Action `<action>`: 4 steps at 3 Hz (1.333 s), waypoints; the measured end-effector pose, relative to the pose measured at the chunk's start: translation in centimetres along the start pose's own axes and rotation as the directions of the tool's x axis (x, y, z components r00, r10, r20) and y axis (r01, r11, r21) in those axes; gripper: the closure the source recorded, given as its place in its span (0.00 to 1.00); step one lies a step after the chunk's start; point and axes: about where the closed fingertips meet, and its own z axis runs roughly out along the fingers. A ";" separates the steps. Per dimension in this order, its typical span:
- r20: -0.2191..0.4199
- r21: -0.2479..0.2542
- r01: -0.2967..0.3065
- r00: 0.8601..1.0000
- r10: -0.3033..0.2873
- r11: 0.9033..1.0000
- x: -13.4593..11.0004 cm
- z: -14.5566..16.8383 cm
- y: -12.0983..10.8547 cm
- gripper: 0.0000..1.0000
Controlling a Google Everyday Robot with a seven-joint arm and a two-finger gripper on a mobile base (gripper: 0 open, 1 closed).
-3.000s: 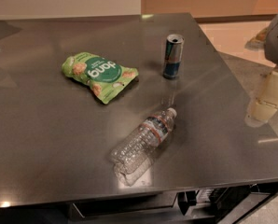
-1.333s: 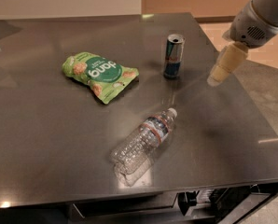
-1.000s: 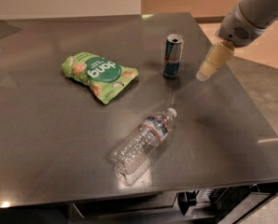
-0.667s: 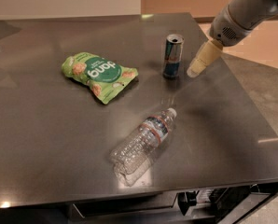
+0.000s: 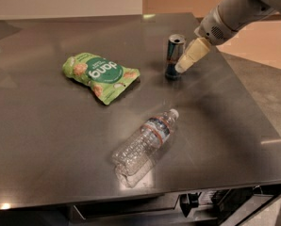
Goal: Move redbull can near water bottle
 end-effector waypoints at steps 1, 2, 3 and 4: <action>0.048 -0.006 0.025 0.999 -0.024 1.000 -1.3 1.0 -0.6 0.00; 0.071 -0.031 0.051 0.996 -0.049 0.998 -2.1 1.6 -0.7 0.15; 0.081 -0.066 0.055 0.995 -0.050 0.996 -2.4 1.7 -0.5 0.39; 0.088 -0.117 0.065 0.995 -0.055 0.991 -2.7 1.5 0.4 0.62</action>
Offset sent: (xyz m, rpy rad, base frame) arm 0.0230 0.0241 0.0089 0.0742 -0.0344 0.1184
